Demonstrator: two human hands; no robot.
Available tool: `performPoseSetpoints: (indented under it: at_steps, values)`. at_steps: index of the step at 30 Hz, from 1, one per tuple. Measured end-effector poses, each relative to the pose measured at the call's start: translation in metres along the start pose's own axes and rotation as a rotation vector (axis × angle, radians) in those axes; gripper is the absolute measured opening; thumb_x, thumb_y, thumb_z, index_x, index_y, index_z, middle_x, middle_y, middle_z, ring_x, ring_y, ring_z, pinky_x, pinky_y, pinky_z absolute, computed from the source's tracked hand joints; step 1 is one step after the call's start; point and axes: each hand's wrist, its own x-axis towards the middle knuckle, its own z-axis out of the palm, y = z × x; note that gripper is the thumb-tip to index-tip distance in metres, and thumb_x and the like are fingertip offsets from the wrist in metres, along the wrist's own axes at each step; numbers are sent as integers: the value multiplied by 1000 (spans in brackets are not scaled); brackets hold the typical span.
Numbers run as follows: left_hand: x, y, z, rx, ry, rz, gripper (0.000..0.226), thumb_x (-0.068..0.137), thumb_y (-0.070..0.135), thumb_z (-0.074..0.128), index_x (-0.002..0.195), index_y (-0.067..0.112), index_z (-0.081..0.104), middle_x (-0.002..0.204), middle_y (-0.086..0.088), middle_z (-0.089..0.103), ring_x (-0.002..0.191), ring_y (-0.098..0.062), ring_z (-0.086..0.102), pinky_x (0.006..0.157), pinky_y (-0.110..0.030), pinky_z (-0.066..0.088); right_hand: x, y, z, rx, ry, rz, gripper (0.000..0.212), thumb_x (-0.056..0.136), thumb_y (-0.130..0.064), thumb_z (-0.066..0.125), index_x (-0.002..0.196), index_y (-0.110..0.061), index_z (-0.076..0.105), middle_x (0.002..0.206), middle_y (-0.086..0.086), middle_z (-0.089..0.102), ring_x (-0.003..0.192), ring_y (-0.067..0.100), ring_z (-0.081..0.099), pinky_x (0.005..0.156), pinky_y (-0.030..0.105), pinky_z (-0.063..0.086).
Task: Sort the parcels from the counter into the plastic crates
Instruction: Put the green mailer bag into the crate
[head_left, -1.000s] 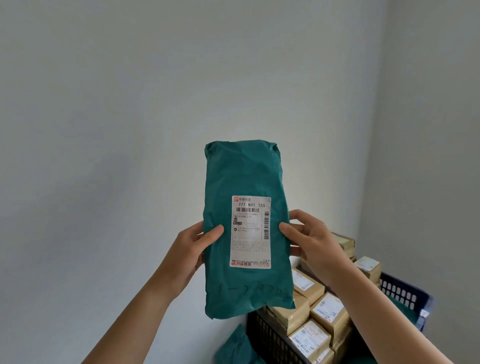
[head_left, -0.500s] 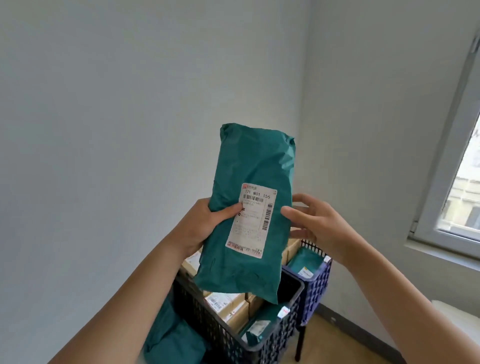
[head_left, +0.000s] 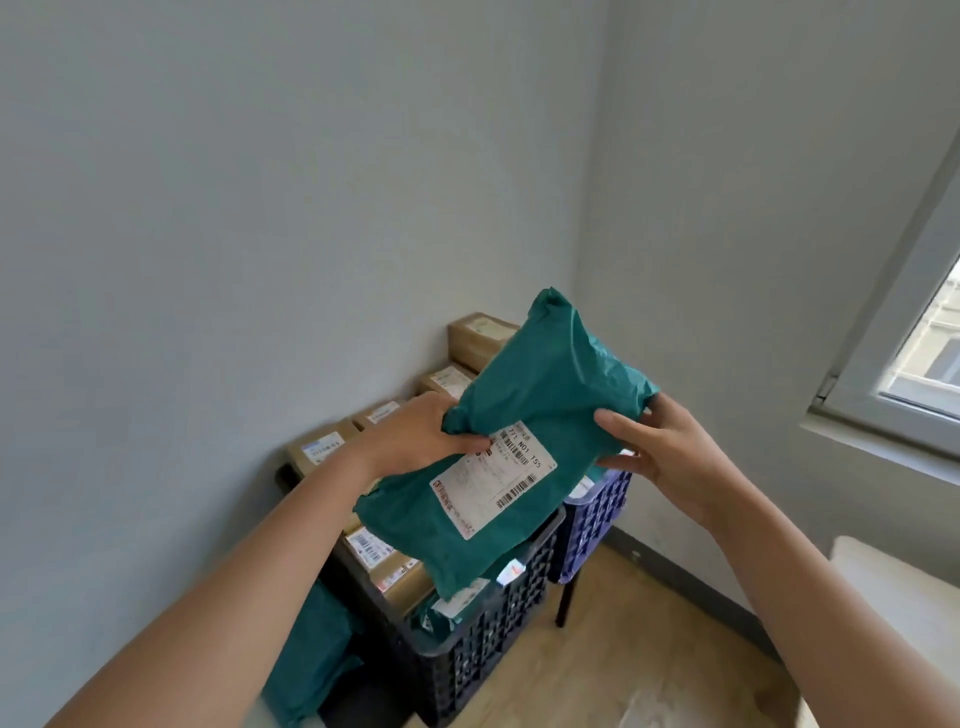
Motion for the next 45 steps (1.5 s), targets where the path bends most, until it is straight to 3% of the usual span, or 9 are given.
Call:
performPoseSetpoints:
  at_steps: [3,9,16,24,28,36,39,41,45]
  values:
    - [26,-30,6,21,-149,-83,16,93,42,78,106,45,71,95,37,72,92,15,68,80,-4,48,25,29,-4,-8,60,93,33,95,-7,70,127,-10,64,110,9,80,101,30,78,75,41,67]
    - [73,-122,52,-8,102,-152,54,95,39,76,144,30,53,134,8,62,116,-5,60,100,-24,50,93,111,3,-164,152,316,24,97,-3,69,121,-7,64,111,12,79,95,30,79,74,47,67]
    - [57,-186,110,63,5,-126,56,108,53,46,159,37,31,162,20,29,151,4,20,123,-26,27,158,187,18,-573,34,544,37,96,-9,75,128,-3,57,109,13,75,72,24,80,62,38,66]
    - [42,-215,155,103,-314,-220,77,105,68,37,167,36,4,175,15,1,160,-8,-10,128,-34,3,203,233,40,-1227,-353,684,17,92,-13,63,97,2,56,91,22,76,78,34,77,68,48,63]
    - [51,-224,167,130,-337,-273,76,107,58,41,167,36,-1,175,13,-10,160,-12,-17,128,-37,-2,219,249,52,-1522,-573,649,28,94,-8,61,75,-13,41,81,17,71,67,32,63,51,34,39]
    - [68,-224,195,85,-470,-369,72,111,42,42,168,29,0,176,6,-8,162,-20,-2,130,-45,17,228,274,83,-1887,-976,597,5,96,-5,61,100,-8,61,83,4,50,82,24,59,75,32,50]
    - [69,-229,204,94,-450,-410,70,112,42,40,168,30,1,176,5,-7,162,-23,-1,130,-45,14,225,267,89,-1950,-963,526,22,99,-7,61,121,-10,63,88,4,51,83,24,59,77,31,46]
    - [71,-231,205,167,-453,-428,71,112,45,41,168,31,1,176,4,-7,162,-26,-3,130,-44,8,219,263,92,-1999,-922,362,44,100,-17,64,141,-9,50,116,7,61,107,27,64,79,31,45]
    - [77,-222,200,357,-448,-473,74,108,56,44,168,32,8,176,-6,4,160,-36,4,129,-53,11,210,279,94,-1959,-1071,234,100,87,-46,81,160,-15,20,157,19,32,140,39,43,99,42,51]
